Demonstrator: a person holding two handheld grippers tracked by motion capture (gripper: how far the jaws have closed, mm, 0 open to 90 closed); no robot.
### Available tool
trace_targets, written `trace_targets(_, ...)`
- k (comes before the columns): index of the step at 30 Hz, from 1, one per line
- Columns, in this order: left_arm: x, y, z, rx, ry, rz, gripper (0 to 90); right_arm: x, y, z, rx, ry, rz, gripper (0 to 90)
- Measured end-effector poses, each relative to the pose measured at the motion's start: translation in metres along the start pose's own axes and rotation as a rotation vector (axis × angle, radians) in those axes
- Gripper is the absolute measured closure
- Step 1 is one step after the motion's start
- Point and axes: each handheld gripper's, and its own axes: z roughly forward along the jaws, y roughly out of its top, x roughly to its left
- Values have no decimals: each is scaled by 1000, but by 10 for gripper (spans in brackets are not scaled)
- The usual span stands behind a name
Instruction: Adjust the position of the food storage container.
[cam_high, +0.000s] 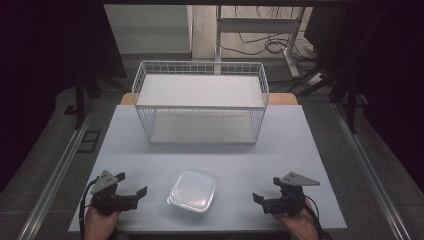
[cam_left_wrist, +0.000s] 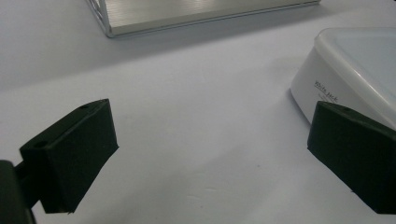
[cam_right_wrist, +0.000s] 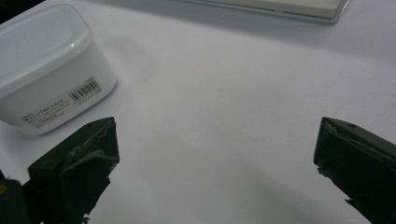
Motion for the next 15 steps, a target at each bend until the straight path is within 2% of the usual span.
trace_targets(4, -1, 0, 2, 29, -9, -5, 11, -1, -1, 1, 20, 5, 6, 23)
trace_targets(8, -2, 0, 3, 50, -1, 13, 10, 0, 1, -1, 18, 2, 2, 22)
trace_targets(10, -4, 0, 4, 52, -3, 24, 6, 1, 1, -1, 24, -4, 0, 18)
trace_targets(11, -4, 1, 4, 55, -21, 14, 6, 1, 1, 1, 34, -3, 3, 18)
trace_targets(15, -4, 1, 4, 59, -18, 15, 15, 1, 0, 2, 50, 1, -5, 22)
